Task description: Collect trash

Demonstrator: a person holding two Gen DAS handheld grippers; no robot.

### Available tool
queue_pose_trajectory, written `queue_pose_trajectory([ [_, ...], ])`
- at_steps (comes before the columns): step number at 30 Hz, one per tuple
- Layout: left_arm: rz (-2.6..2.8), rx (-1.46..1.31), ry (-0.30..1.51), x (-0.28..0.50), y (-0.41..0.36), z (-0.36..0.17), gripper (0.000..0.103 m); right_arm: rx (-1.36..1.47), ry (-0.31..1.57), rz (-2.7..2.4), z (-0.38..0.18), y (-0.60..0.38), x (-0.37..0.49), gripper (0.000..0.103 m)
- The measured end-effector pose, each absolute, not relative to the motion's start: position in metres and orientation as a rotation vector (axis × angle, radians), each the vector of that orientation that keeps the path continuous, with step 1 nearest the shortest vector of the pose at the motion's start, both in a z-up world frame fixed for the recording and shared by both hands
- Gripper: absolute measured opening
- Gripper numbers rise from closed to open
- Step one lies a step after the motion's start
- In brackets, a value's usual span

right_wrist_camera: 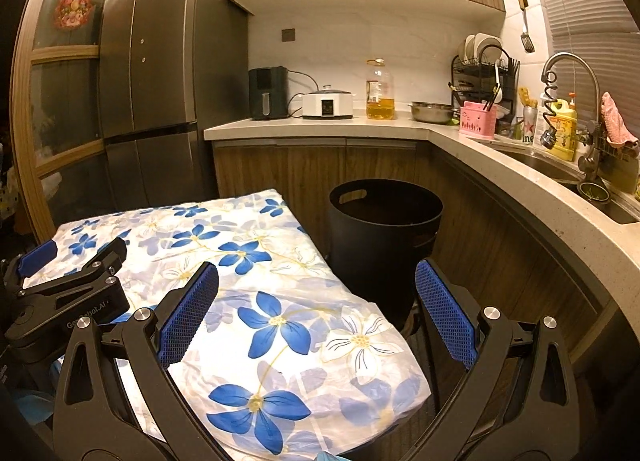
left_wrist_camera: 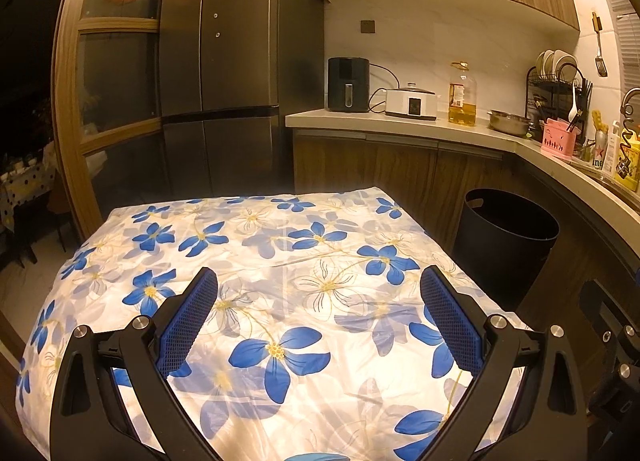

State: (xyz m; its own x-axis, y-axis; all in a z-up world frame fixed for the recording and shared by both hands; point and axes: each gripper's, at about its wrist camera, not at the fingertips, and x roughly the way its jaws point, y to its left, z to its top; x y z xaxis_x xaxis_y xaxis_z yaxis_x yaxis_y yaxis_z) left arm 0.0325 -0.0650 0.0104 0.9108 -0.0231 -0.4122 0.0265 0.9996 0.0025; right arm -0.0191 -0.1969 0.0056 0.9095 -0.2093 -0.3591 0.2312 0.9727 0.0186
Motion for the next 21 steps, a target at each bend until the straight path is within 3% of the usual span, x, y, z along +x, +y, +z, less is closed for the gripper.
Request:
queue_pose_trajectory([
  [21, -0.021, 0.008, 0.424, 0.0346, -0.0618, 0.0118, 0.097, 0.065, 0.356, -0.231, 0.0095, -0.1953, -0.0171, 0.097],
])
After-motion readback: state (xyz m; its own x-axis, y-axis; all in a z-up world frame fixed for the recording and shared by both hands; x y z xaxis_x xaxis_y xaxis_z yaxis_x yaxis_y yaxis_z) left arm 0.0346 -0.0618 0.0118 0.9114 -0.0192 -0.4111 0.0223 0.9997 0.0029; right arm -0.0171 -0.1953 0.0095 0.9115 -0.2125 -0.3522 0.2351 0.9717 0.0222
